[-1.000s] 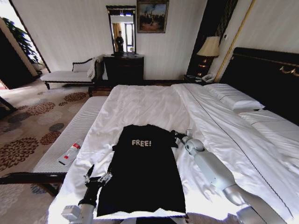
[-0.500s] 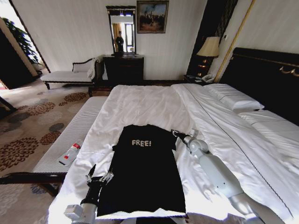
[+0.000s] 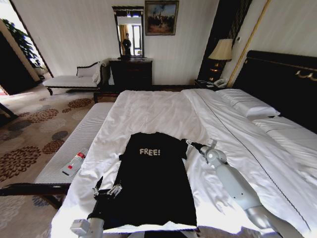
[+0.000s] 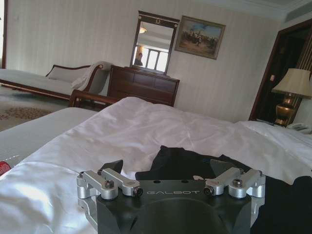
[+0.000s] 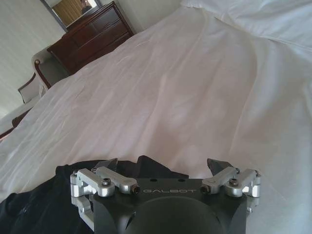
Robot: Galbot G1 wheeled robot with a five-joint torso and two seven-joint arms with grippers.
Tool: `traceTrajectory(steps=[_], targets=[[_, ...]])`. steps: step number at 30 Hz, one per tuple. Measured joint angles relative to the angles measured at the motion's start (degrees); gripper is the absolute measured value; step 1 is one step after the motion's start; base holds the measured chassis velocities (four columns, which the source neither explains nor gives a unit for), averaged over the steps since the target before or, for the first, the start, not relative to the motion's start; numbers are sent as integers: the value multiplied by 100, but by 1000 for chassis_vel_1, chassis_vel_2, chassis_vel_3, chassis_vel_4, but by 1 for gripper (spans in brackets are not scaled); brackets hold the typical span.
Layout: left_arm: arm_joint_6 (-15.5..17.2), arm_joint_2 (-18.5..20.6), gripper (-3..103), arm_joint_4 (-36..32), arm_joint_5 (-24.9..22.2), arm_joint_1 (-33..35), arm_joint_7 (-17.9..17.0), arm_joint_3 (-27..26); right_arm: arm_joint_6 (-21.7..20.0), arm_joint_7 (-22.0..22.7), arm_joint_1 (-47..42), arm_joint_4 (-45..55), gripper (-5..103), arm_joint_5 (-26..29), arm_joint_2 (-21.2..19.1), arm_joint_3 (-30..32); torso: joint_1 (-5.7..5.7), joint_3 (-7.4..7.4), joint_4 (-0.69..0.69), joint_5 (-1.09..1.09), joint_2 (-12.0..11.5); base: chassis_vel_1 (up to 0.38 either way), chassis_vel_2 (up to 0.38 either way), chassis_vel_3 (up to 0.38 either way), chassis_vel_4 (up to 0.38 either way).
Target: Fold the clothes on the bed.
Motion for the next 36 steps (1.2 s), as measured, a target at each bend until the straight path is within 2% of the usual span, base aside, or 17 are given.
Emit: traceTrajectory(steps=[2, 3, 9, 11, 17, 21, 23, 24, 25, 26, 29, 30, 32, 33, 36], targets=[[6, 0, 100, -15, 6, 8, 0, -7, -36, 26, 0, -39, 100, 117, 45, 77, 0, 0, 0, -2, 0, 0, 0, 0, 0], [10, 0, 100, -23, 9, 12, 0, -10, -68, 46, 1, -69, 103, 214, 76, 126, 0, 0, -1, -1, 0, 0, 0, 0, 0], [15, -28, 100, -22, 3, 20, 0, -53, -184, 143, 37, -257, 95, 615, 265, 359, 0, 0, -1, -1, 0, 0, 0, 0, 0], [32, -33, 100, 3, -21, 21, -10, -88, -218, 175, 50, -431, 91, 776, 469, 573, 0, 0, 0, -1, 0, 0, 0, 0, 0], [77, -6, 100, -29, -23, 50, -30, -93, -242, 185, 67, -733, 96, 914, 745, 876, -1, 0, -1, -1, 0, 0, 0, 0, 0], [82, 2, 100, -34, -19, 66, -34, -85, -277, 242, 86, -780, 93, 1064, 898, 1059, 0, 0, -1, -1, 0, 0, 0, 0, 0], [83, 9, 100, -32, -18, 65, -34, -80, -290, 270, 83, -792, 86, 1113, 943, 1120, 0, 0, 0, -2, 0, 0, 0, 0, 0], [83, 9, 100, -32, -18, 65, -34, -80, -290, 270, 83, -792, 86, 1113, 943, 1120, 0, 0, 0, -2, 0, 0, 0, 0, 0], [83, 9, 100, -31, -18, 59, -35, -73, -295, 278, 69, -810, 80, 1126, 957, 1149, 0, 0, 0, -2, 0, 0, 0, 0, 0], [83, 6, 100, -29, -18, 53, -36, -69, -311, 280, 46, -827, 80, 1134, 958, 1170, 0, 0, 0, -2, 0, 0, 0, 0, 0], [83, 3, 100, -19, -18, 49, -36, -64, -330, 275, -25, -849, 65, 1133, 958, 1185, 0, 0, -2, 0, 0, 0, 0, 0, 0], [83, 3, 100, -19, -18, 49, -36, -64, -330, 275, -25, -849, 65, 1133, 958, 1185, 0, 0, -2, 0, 0, 0, 0, 0, 0], [83, 7, 100, -16, -18, 48, -37, -64, -330, 275, -17, -908, 54, 1124, 987, 1189, -1, 0, -2, -1, 0, 0, 0, 0, 0], [83, 9, 100, -16, -18, 47, -37, -66, -330, 273, 5, -948, 54, 1113, 1000, 1185, 0, 0, -1, 0, 0, 0, 0, 0, 0], [84, 10, 100, -17, -19, 48, -38, -80, -329, 261, 70, -1011, 43, 1094, 1005, 1154, 0, 0, -1, -1, 0, 0, 0, 0, 0]])
